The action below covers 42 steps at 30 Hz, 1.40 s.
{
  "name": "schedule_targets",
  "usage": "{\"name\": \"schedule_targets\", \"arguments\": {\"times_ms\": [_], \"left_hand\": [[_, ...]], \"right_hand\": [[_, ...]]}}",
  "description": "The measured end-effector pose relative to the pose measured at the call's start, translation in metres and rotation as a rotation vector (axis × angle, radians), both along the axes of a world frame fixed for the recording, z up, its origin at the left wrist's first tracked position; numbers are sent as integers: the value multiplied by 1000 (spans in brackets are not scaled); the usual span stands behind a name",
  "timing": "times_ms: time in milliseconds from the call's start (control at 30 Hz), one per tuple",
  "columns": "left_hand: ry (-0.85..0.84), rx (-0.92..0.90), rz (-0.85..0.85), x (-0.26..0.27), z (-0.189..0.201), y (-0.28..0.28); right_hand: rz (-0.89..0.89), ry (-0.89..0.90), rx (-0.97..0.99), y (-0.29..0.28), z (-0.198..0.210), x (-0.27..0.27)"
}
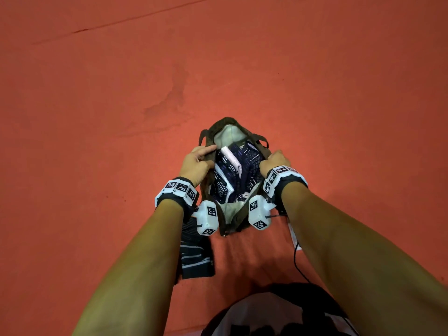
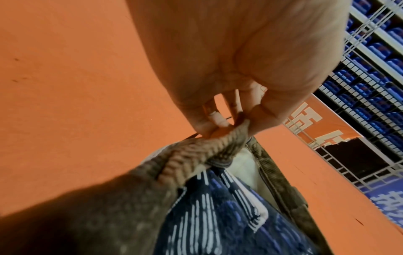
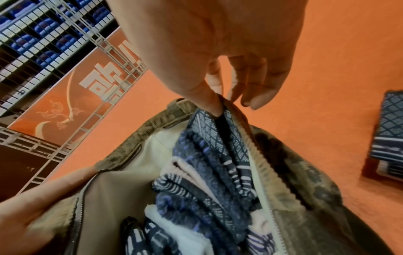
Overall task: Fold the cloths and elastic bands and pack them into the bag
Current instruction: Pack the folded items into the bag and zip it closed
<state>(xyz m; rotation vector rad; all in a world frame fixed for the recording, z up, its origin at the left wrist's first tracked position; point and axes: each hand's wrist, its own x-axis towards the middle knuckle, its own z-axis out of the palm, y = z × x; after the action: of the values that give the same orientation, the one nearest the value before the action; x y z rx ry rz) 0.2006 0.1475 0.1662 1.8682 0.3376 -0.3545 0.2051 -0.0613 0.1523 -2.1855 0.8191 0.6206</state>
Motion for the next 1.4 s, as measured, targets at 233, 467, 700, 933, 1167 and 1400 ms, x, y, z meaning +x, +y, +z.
{"name": "schedule_targets", "arguments": {"times_ms": [233,467,700,933,1167,1400], "left_hand": [[-127,-57,63,2,9,8],[-122,-93,79,-3,13,5],[-83,-40,48,-21,8,-5],[-79,-56,45,-31,11,-6],[-81,-28,49,-26,15,-11],[-43,63,69,-31,9,-5]], "right_hand": [[-166,-233,7,3,17,3],[-144,-93,65,1,15,-26],[-11,117,146,11,-3,-60],[51,93,201,17,-7,-70],[-14,-17,165,-5,40,-52],[-116,-54,49,-29,31,-56]]}}
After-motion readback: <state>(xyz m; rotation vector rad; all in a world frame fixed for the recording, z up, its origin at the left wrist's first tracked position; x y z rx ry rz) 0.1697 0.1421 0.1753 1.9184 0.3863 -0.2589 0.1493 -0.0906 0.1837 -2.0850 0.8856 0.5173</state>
